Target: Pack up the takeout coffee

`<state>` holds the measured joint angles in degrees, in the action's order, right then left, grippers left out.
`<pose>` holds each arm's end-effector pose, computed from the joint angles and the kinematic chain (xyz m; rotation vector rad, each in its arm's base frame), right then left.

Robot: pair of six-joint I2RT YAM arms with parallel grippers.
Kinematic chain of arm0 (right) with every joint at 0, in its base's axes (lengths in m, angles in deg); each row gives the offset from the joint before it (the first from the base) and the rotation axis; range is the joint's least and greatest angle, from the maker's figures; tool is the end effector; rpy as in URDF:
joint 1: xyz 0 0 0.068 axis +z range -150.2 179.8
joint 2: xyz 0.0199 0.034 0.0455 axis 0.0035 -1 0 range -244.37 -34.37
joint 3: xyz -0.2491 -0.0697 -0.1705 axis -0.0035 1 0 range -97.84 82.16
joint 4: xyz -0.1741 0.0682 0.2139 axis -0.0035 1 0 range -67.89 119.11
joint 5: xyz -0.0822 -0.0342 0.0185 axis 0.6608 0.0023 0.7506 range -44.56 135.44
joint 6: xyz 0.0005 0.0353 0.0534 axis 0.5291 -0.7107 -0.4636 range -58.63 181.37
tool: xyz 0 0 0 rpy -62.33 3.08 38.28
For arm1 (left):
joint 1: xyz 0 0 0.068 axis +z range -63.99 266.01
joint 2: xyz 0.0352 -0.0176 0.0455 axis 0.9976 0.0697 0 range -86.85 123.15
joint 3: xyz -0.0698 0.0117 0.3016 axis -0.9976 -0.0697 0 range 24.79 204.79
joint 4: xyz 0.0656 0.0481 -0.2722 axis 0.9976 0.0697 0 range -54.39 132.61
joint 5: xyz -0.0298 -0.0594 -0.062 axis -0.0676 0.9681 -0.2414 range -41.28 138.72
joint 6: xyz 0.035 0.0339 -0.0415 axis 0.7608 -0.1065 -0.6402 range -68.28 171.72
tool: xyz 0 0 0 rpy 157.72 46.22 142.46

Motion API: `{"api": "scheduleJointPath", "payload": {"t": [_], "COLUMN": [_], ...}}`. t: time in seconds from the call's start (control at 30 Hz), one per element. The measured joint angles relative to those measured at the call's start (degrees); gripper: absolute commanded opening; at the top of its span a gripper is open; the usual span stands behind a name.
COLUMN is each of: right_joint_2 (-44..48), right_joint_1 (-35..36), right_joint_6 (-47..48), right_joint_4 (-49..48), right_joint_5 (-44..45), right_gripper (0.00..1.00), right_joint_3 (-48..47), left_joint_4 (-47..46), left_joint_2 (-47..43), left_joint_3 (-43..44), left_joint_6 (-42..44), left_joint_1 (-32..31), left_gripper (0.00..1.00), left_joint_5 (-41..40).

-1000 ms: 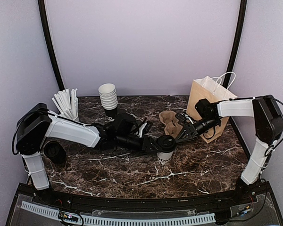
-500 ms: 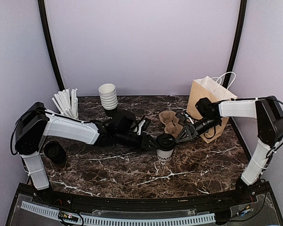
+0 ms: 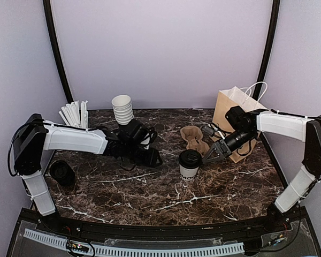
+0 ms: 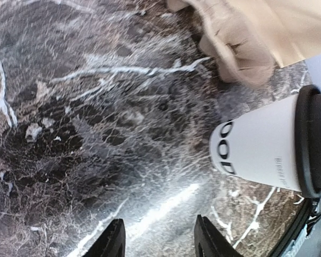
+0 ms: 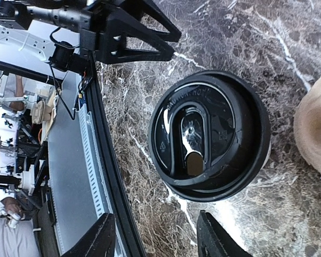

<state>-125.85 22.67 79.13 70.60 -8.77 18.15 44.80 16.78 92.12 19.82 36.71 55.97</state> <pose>0.2785 0.1611 0.2446 -1.0681 2.4083 1.3588 0.2757 -0.3300 0.2084 0.4450 2.4775 -0.7910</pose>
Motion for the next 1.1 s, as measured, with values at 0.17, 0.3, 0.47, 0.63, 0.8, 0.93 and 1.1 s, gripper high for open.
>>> {"api": "scheduleJointPath", "payload": {"t": [0.17,0.3,0.47,0.63,0.8,0.93,1.1], "right_joint_2": [1.88,1.97,-0.70,-2.40,-2.51,-3.21,-4.79], "right_joint_1": [-0.39,-0.66,-0.66,-0.66,-0.66,-0.66,-0.66], "right_joint_6": [-0.85,-2.69,-3.78,-4.57,-4.76,-4.85,-5.01], "right_joint_4": [-0.46,-2.25,-3.06,-3.61,-3.98,-4.37,-5.03], "right_joint_5": [3.89,7.67,8.26,7.82,6.60,5.75,5.03], "right_gripper": [0.46,0.45,0.45,0.45,0.46,0.47,0.46], "right_joint_3": [-0.52,-0.57,-1.46,-1.51,-1.51,-1.51,-1.51], "left_joint_4": [-2.80,-5.88,-10.69,-17.84,-22.69,-25.29,-27.36], "left_joint_2": [-4.50,-5.29,-2.91,2.47,7.30,8.76,9.09], "left_joint_3": [-0.50,0.11,1.49,2.21,3.06,3.06,4.33], "left_joint_6": [0.37,-0.04,-2.73,-7.74,-11.65,-13.86,-15.37], "left_joint_1": [-0.09,-0.09,0.70,1.92,2.43,2.40,2.40], "left_gripper": [0.48,0.50,0.45,0.41,0.40,0.40,0.39], "left_joint_5": [0.90,1.25,4.44,9.86,14.29,16.83,18.53]}}
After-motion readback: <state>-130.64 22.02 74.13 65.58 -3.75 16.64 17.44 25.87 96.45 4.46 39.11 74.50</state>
